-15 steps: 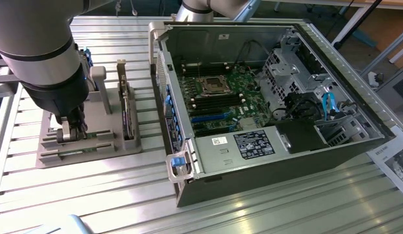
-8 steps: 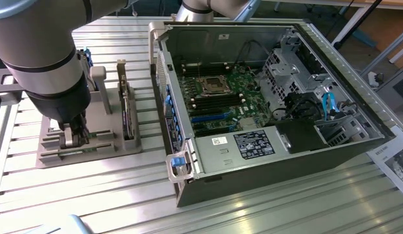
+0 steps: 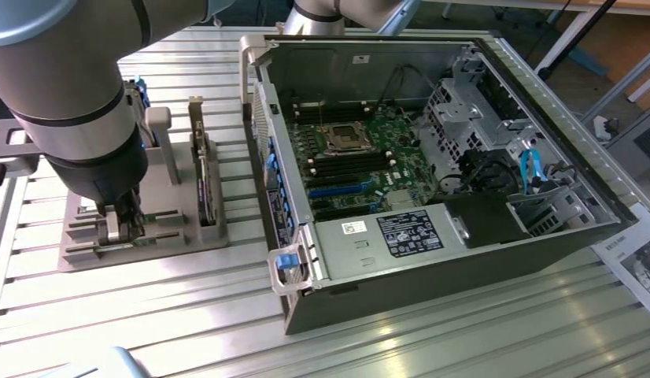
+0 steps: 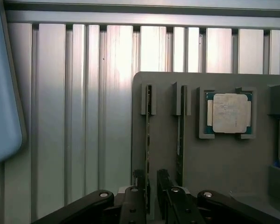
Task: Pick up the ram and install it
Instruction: 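Pick up the ram and move it above insertion slot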
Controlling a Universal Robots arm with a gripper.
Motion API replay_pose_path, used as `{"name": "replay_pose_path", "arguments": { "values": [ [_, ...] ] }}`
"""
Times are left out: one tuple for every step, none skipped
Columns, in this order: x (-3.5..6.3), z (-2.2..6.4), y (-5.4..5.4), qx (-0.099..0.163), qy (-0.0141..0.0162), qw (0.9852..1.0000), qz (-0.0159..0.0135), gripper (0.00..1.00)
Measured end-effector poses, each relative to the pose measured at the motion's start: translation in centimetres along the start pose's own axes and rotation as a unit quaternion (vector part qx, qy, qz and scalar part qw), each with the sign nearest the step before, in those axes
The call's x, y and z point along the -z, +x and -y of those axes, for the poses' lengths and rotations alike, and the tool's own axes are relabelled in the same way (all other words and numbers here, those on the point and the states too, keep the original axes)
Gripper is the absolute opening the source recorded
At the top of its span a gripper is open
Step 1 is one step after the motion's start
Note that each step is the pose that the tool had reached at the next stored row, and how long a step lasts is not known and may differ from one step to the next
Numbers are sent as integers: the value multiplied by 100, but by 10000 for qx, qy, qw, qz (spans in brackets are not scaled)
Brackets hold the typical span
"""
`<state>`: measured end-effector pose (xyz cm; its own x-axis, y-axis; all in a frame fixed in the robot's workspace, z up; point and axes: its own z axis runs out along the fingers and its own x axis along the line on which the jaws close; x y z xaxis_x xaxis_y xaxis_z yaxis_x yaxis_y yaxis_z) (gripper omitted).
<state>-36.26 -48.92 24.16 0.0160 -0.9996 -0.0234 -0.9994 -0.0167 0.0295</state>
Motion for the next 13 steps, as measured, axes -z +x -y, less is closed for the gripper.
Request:
{"name": "replay_pose_path", "arguments": {
  "values": [
    [0,0,0,0,0,10000,0,25],
    [-1,0,0,0,0,10000,0,25],
    [-10,1,0,1,2,10000,2,25],
    [-22,1,0,0,2,10000,2,25],
    [-37,1,1,0,1,10000,1,25],
    [-54,2,1,1,0,10000,0,25],
    [-74,3,2,1,1,10000,1,25],
    [-96,3,2,0,1,10000,1,25],
    [-114,4,3,0,1,10000,1,25],
    [-134,4,3,0,0,10000,0,25],
    [-162,5,4,0,0,10000,0,25],
    [-191,6,5,0,0,10000,0,25],
    [-210,6,5,0,0,10000,0,25]
  ]
}}
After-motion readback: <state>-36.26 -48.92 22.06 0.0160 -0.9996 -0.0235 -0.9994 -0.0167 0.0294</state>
